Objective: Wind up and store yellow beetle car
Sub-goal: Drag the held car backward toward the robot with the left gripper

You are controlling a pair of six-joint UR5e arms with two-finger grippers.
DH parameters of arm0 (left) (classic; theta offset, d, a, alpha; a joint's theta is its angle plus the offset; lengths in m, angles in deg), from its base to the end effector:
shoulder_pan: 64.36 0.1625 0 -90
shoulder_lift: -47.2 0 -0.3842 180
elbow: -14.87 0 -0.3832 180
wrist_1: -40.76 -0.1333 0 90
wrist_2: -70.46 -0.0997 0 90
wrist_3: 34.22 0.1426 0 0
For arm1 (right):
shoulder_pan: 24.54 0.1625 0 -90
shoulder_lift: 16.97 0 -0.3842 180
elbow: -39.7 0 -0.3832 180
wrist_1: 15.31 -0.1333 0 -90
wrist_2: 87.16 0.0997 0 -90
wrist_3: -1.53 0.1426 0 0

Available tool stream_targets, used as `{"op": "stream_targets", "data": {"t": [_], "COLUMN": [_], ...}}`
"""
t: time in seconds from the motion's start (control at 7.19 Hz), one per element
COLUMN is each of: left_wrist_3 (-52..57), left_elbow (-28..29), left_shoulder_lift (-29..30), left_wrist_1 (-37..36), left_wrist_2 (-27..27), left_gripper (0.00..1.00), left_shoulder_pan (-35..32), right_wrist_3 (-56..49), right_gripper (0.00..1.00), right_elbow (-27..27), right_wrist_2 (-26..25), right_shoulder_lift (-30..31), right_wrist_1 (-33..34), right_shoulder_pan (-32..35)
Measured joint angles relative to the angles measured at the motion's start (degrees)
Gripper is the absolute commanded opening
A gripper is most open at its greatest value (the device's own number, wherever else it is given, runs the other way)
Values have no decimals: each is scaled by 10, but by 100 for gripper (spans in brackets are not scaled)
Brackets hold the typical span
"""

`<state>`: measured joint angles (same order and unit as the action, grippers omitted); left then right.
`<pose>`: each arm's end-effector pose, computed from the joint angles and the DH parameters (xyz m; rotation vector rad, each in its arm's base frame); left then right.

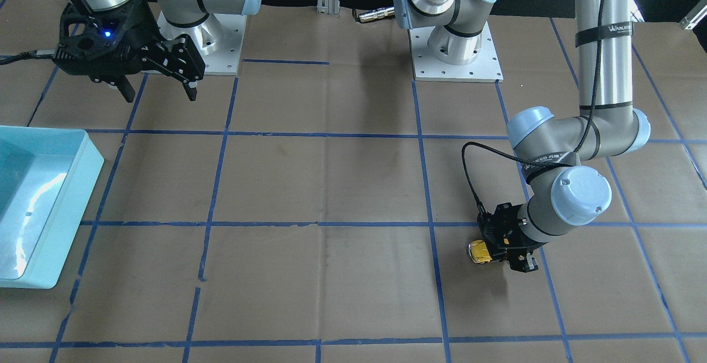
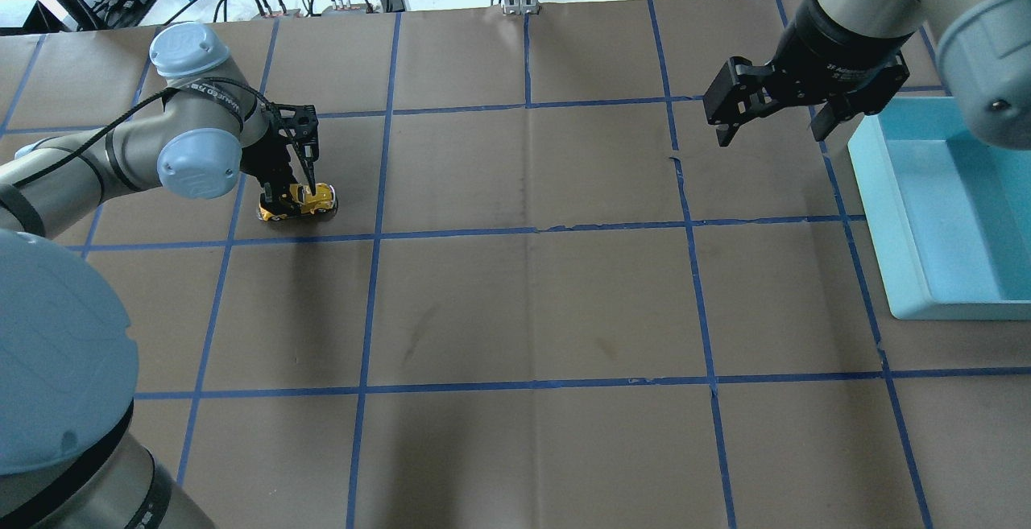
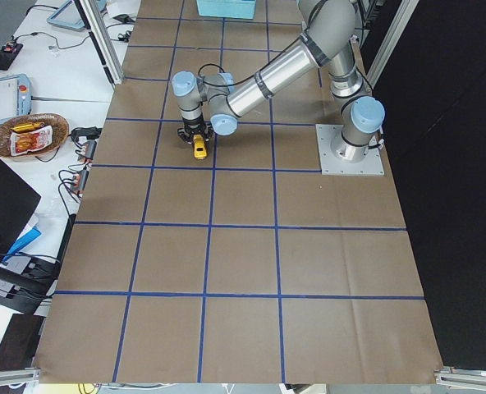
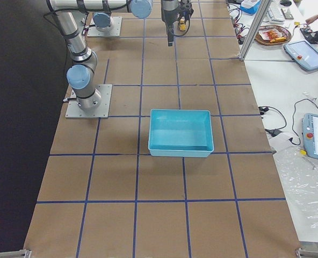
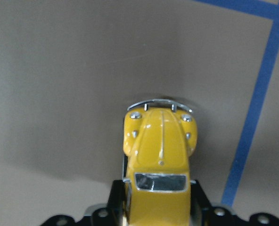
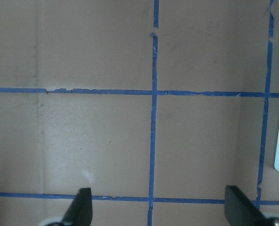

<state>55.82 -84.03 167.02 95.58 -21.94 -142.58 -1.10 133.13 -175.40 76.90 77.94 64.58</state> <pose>-0.0061 -0.5945 0.1078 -1.9693 -2.4175 -0.1114 0.1305 -0.4680 0.4129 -0.0491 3.1108 -0.1016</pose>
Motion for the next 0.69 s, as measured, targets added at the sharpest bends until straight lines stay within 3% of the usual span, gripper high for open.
{"op": "stream_targets", "data": {"t": [0.69], "left_wrist_3": [33], "left_elbow": [-3], "left_shoulder_lift": [0], "left_wrist_1": [1], "left_wrist_2": [-4], "left_gripper": [0], "left_shoulder_pan": [35], "right_wrist_3": [0], "right_gripper": [99], "right_elbow": [0], "right_wrist_2": [0], "right_shoulder_lift": [0], "right_wrist_1": [0], "right_shoulder_pan": [0]}}
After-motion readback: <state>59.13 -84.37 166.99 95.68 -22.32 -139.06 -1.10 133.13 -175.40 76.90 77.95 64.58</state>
